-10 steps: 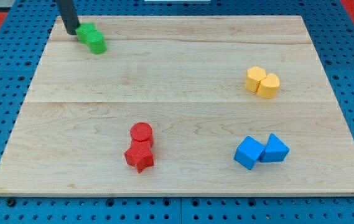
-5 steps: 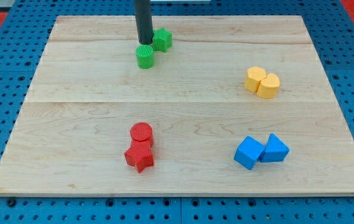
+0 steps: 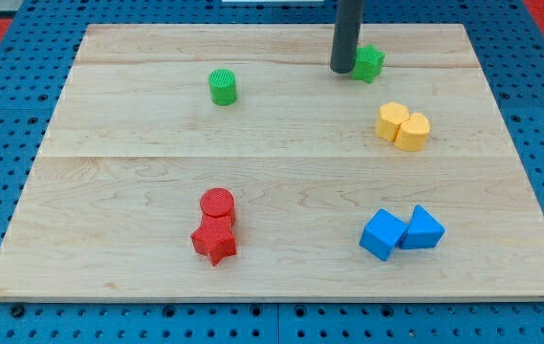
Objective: Move the green blocks above the yellow blocks
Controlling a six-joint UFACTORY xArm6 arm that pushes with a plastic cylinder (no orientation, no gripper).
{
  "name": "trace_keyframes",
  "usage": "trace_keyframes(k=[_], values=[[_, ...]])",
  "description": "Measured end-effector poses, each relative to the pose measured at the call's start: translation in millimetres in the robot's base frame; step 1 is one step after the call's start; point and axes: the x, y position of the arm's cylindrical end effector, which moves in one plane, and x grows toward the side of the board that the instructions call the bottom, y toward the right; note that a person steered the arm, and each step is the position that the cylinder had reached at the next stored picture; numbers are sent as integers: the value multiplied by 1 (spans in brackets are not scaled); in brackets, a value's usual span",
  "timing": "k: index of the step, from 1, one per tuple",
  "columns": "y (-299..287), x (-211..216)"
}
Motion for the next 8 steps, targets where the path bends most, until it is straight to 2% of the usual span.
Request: trace_keyframes(k=[2, 3, 5, 7, 8], values=[[31, 10], [57, -17], [-67, 45], [-156, 99], [-237, 86]])
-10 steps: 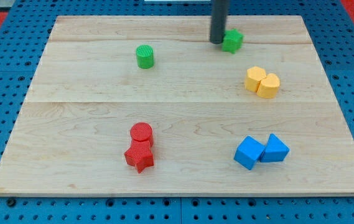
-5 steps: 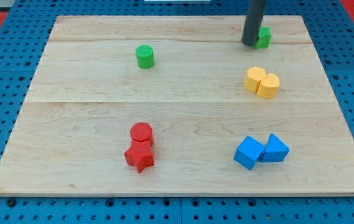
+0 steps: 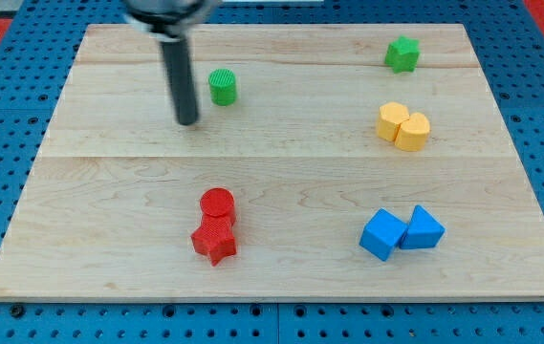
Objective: Move the green blocks above the yellow blocks
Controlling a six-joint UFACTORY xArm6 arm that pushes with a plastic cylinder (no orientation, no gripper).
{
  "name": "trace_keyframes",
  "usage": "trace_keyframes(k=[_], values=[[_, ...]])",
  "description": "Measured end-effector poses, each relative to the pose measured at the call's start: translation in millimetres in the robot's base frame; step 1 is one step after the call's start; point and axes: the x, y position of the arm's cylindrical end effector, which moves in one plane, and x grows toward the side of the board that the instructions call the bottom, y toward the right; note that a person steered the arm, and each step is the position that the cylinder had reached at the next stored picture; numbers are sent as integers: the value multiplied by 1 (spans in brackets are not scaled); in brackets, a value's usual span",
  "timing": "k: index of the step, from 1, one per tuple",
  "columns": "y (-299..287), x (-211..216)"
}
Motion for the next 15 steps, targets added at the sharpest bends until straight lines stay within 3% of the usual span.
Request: trace_keyframes(k=[2, 3, 4, 6, 7, 8, 9, 10, 11, 12, 15], values=[[85, -43], [55, -58], [84, -77], [206, -68], [214, -69], [158, -96], [179, -104], [252, -100], [248, -94], [235, -58], [249, -68]])
